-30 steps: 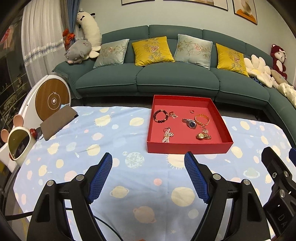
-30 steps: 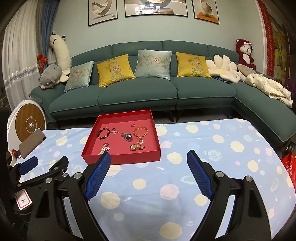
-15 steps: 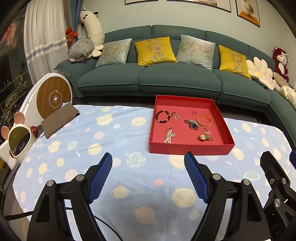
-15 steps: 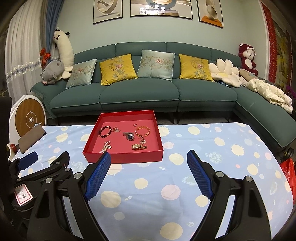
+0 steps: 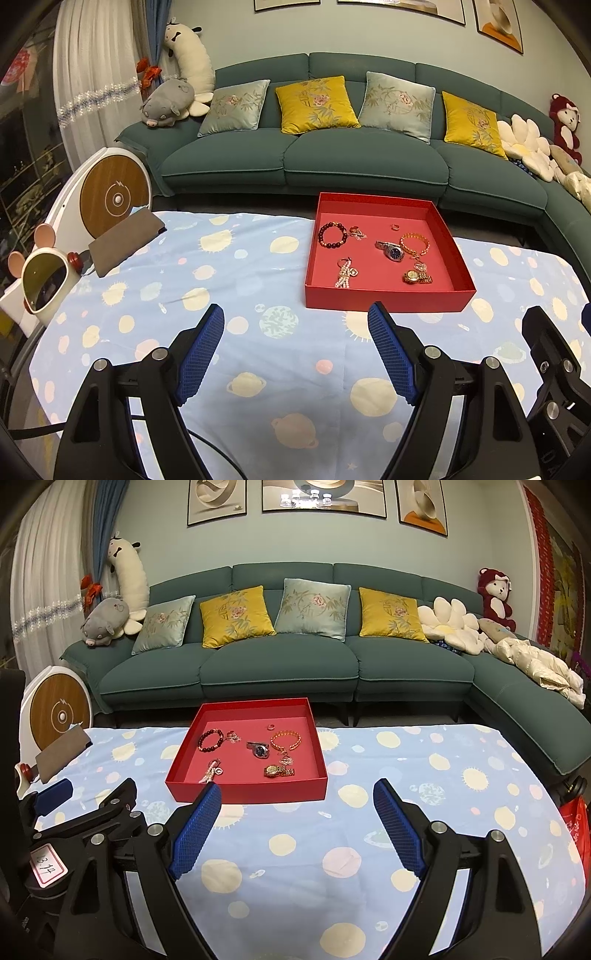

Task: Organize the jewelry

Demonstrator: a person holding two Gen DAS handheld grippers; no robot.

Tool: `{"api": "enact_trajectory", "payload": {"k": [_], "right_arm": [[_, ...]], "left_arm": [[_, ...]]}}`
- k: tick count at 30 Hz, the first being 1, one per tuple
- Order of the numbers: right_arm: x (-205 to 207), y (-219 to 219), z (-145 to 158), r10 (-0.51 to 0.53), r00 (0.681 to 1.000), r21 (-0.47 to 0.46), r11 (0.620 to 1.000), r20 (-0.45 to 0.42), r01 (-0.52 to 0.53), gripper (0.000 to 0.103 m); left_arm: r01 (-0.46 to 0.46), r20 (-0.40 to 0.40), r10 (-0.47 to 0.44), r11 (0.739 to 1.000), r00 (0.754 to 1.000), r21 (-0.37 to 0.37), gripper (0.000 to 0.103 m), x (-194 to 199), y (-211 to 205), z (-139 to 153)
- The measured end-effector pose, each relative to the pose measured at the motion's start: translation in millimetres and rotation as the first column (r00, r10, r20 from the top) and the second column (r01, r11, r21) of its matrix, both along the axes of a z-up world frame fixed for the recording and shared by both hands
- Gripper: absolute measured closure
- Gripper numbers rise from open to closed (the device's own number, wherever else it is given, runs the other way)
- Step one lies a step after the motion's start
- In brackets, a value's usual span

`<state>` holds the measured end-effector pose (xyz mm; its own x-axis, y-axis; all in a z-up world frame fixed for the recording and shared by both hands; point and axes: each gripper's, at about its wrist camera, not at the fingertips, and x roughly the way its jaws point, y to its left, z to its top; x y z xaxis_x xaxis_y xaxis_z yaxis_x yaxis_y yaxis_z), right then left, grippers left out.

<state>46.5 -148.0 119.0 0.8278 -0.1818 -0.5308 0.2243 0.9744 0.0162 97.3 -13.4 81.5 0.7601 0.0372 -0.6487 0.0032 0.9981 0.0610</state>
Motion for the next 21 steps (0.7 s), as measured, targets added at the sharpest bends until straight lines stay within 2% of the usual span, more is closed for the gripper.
{"api": "enact_trajectory", "payload": {"k": [21], "right_arm": [[-0.8, 4.2, 0.1, 0.000, 1.000, -0.002, 1.000, 0.000, 0.000, 0.021]], "left_arm": [[-0.015, 0.020, 0.015, 1.000, 1.000, -0.010, 0.026, -0.8, 1.9, 2.3]]}}
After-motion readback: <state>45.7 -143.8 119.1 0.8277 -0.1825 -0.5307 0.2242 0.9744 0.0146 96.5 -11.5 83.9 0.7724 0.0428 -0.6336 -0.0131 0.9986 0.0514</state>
